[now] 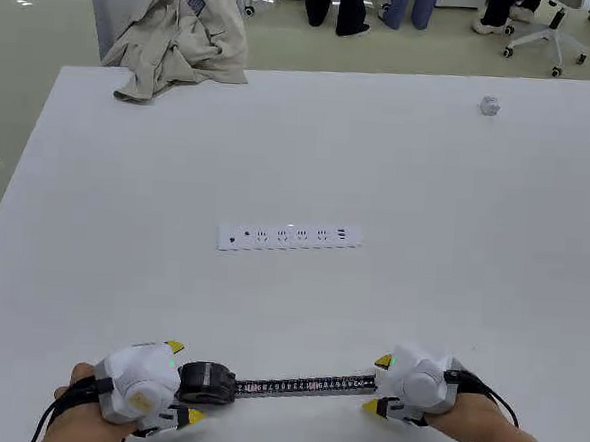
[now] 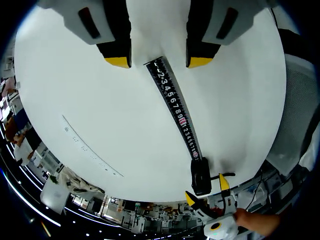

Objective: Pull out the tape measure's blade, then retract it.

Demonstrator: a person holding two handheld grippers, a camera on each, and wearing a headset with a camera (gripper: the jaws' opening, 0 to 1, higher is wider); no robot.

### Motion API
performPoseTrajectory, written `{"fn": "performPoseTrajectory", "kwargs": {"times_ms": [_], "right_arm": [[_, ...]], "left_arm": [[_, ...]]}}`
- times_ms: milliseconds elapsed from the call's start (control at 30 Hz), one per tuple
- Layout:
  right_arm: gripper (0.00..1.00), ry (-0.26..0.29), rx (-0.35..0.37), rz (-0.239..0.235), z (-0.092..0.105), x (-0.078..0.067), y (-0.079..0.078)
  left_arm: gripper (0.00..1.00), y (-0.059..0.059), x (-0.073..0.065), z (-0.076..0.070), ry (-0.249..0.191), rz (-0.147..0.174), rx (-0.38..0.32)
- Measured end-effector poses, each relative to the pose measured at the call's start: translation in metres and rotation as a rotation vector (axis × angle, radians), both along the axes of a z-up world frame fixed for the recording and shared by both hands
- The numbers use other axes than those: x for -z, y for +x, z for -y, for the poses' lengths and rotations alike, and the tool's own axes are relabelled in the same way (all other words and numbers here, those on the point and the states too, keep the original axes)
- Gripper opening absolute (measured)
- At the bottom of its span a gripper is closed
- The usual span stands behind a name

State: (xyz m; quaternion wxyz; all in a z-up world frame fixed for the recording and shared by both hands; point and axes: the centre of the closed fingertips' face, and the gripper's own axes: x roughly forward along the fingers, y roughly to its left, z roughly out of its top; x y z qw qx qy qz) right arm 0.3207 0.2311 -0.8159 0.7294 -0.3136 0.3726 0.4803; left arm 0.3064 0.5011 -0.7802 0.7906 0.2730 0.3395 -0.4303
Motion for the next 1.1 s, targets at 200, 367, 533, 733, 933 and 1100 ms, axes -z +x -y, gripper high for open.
{"fn": "performPoseTrajectory", "kwargs": {"times_ms": [200, 367, 533, 733, 933, 1100], "right_arm": [[0.49, 0.021, 0.064, -0.015, 0.001, -0.003, -0.003], [0.54, 0.037, 0.113, -0.034, 0.003, -0.003, -0.005], [0.59, 0.062, 0.157, -0.037, 0.002, -0.005, -0.006], [0.65, 0.094, 0.201, -0.04, -0.001, -0.012, -0.012], [0.69, 0.133, 0.254, -0.042, -0.006, -0.019, -0.018], [0.7, 0.152, 0.274, -0.044, -0.009, -0.023, -0.025]], "left_arm": [[0.72, -0.001, -0.002, -0.004, -0.026, -0.008, -0.075], [0.76, -0.004, -0.003, -0.005, -0.044, -0.015, -0.111], [0.8, -0.004, -0.004, -0.009, -0.058, -0.014, -0.154], [0.82, -0.008, -0.004, -0.016, -0.072, -0.039, -0.238], [0.85, -0.013, -0.006, -0.023, -0.105, -0.056, -0.319], [0.88, -0.02, -0.006, -0.03, -0.107, -0.073, -0.374]]}}
